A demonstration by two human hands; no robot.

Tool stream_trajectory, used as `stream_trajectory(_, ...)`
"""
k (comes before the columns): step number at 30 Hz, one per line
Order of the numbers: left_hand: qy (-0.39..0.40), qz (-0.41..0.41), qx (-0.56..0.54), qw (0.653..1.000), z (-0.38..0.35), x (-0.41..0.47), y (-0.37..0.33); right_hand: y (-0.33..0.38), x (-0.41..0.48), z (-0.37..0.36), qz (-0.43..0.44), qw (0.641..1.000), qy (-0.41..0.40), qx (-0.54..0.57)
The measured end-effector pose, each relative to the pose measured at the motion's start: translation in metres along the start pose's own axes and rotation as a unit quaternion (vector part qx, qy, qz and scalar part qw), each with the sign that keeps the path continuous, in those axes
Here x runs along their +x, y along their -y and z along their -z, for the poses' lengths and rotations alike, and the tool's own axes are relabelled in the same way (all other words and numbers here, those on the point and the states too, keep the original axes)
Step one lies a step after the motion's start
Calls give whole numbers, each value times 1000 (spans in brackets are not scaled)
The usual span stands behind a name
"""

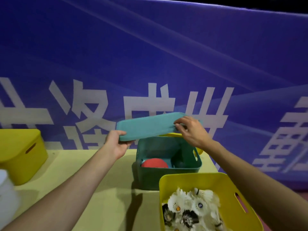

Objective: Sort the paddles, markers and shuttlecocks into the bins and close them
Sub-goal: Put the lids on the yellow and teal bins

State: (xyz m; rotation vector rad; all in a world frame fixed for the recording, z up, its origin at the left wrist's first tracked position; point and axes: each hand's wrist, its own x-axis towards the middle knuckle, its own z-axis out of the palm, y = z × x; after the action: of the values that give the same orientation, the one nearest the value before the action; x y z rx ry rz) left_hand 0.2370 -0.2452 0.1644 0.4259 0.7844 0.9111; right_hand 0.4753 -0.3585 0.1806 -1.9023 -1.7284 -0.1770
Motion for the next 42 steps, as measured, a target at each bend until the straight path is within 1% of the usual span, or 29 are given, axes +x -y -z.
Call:
stream_trajectory(2,-20,-2,33,999,18,-10,5,-8,-17,-4,-108,994,-4,19)
stream_trajectory(4,-31,2,63,998,30,-17,11,-17,-29,-7,-227,974,11,24)
stream_trajectory(7,-36,-8,108,993,40,-22,19,-22,-41,-14,-378,920,67,81)
stream_trajectory(9,-29,-15,137,990,44,-22,27,-25,-50,-22,-442,882,83,142)
stream_trajectory(10,-26,-20,155,987,45,-19,31,-29,-53,-27,-458,869,88,163)
stream_trajectory(12,-28,-46,222,973,47,-12,41,-42,-59,-38,-474,858,82,181)
stream_trajectory(13,-34,-69,277,958,48,-6,47,-47,-61,-43,-476,858,74,181)
stream_trajectory(16,-52,-134,441,886,51,17,66,-65,-62,-55,-476,862,62,162)
stream_trajectory(18,-56,-135,509,848,54,35,79,-80,-60,-63,-476,864,76,145)
stream_trajectory(20,-58,-122,550,824,56,53,90,-93,-56,-71,-479,863,94,130)
stream_trajectory(23,-75,-107,556,821,53,79,106,-115,-52,-85,-477,862,112,129)
stream_trajectory(29,-107,-100,564,813,44,117,131,-146,-44,-112,-488,851,120,153)
stream_trajectory(33,-117,-98,582,799,45,136,138,-157,-38,-124,-492,841,145,169)
stream_trajectory(39,-116,-110,593,789,59,147,152,-165,-37,-133,-463,858,175,140)
stream_trajectory(42,-121,-122,599,782,61,152,154,-166,-39,-132,-458,863,175,125)
